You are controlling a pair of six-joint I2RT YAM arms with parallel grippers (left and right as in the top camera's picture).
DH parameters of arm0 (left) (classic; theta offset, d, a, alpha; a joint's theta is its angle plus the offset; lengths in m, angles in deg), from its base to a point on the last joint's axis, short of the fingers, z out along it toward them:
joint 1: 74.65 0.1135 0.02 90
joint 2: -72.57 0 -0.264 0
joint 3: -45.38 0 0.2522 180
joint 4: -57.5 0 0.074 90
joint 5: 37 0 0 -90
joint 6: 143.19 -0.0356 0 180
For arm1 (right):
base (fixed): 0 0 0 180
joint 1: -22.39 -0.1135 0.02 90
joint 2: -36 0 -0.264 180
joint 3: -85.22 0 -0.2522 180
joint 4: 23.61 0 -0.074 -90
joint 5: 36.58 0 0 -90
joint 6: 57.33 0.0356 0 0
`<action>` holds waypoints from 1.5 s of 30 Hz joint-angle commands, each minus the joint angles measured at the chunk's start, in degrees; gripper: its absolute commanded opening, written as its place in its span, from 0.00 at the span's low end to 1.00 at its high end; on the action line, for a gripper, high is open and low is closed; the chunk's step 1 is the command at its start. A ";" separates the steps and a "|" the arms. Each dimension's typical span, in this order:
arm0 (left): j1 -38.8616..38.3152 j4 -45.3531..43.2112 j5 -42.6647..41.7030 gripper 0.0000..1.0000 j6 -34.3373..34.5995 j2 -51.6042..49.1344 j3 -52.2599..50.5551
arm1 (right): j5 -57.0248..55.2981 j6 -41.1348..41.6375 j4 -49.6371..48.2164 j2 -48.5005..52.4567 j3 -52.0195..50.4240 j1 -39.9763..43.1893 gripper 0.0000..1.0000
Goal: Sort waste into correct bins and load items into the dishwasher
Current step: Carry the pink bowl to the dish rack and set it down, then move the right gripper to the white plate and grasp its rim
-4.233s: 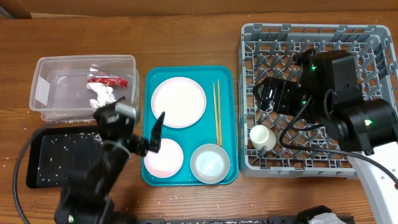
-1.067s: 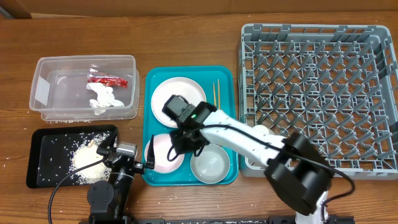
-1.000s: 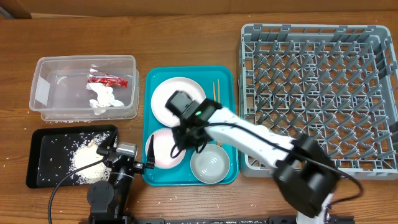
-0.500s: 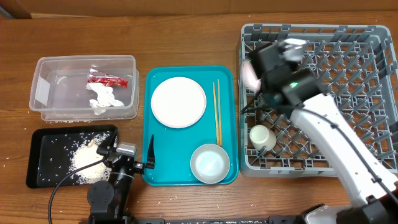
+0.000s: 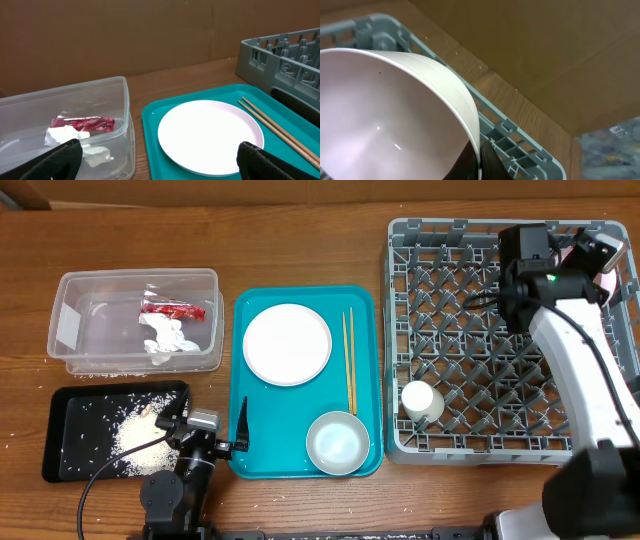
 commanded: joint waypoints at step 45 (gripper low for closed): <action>0.42 -0.22 -0.44 1.00 -1.09 0.70 -0.52 | 77.07 -3.15 -7.50 10.29 4.83 -31.10 0.66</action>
